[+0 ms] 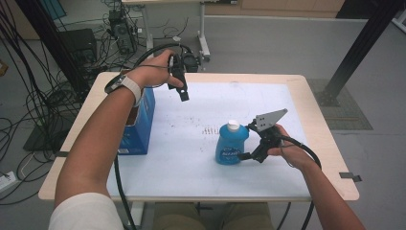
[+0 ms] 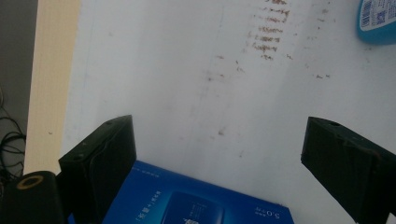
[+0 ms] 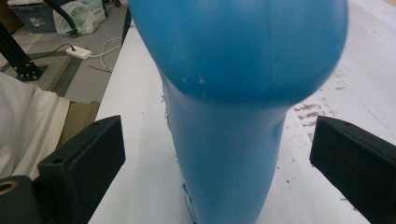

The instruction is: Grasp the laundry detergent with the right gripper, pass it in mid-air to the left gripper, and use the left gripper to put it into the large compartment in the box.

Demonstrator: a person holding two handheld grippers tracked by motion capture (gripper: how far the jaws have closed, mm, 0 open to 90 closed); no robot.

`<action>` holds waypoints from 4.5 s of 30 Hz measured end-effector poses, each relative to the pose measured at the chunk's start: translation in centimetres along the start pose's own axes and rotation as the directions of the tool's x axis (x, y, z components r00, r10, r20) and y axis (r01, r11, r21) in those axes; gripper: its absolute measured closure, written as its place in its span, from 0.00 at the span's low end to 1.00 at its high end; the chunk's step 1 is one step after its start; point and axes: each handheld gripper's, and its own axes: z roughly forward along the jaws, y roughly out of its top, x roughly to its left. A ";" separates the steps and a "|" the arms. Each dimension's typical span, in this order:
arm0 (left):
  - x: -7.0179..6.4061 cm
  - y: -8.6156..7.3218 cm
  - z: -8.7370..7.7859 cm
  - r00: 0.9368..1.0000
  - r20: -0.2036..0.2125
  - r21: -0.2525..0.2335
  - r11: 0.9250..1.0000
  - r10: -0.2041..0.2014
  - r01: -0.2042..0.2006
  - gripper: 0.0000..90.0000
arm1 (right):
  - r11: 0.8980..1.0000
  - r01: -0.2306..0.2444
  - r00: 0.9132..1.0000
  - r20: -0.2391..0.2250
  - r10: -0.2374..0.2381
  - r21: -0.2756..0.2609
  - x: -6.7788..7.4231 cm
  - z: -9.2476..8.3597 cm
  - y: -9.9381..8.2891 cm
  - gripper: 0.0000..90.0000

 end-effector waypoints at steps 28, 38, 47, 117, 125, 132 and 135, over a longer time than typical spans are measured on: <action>0.1 -0.1 0.3 1.000 0.005 0.004 1.000 0.000 0.000 0.12 | 1.000 -0.005 1.000 -0.001 0.005 -0.009 0.1 1.1 -0.3 0.04; 0.1 -0.2 0.4 1.000 0.006 0.005 1.000 -0.003 0.003 0.12 | 1.000 -0.005 1.000 -0.002 0.004 -0.014 0.0 1.1 -0.2 0.04; 0.1 -0.2 0.4 1.000 0.007 0.004 1.000 -0.005 0.005 0.12 | 1.000 -0.006 1.000 0.001 0.006 -0.026 0.1 1.1 -0.3 0.04; 0.1 -0.5 0.8 1.000 0.011 0.013 1.000 -0.015 0.015 0.12 | 0.995 0.001 1.000 0.012 0.000 -0.101 -0.1 2.7 -1.3 0.27; 0.1 -0.5 0.9 1.000 0.011 0.012 1.000 -0.018 0.018 0.12 | 0.994 0.004 1.000 0.010 -0.002 -0.108 -0.2 2.8 -1.3 0.32; 0.1 -0.5 0.9 1.000 0.012 0.012 1.000 -0.019 0.019 0.12 | 0.994 0.004 1.000 0.002 -0.004 -0.113 -0.2 2.8 -1.4 0.34; 0.2 -0.5 0.9 1.000 0.012 0.015 1.000 -0.018 0.018 0.12 | 0.993 0.006 1.000 0.001 -0.006 -0.114 -0.2 2.8 -1.4 0.35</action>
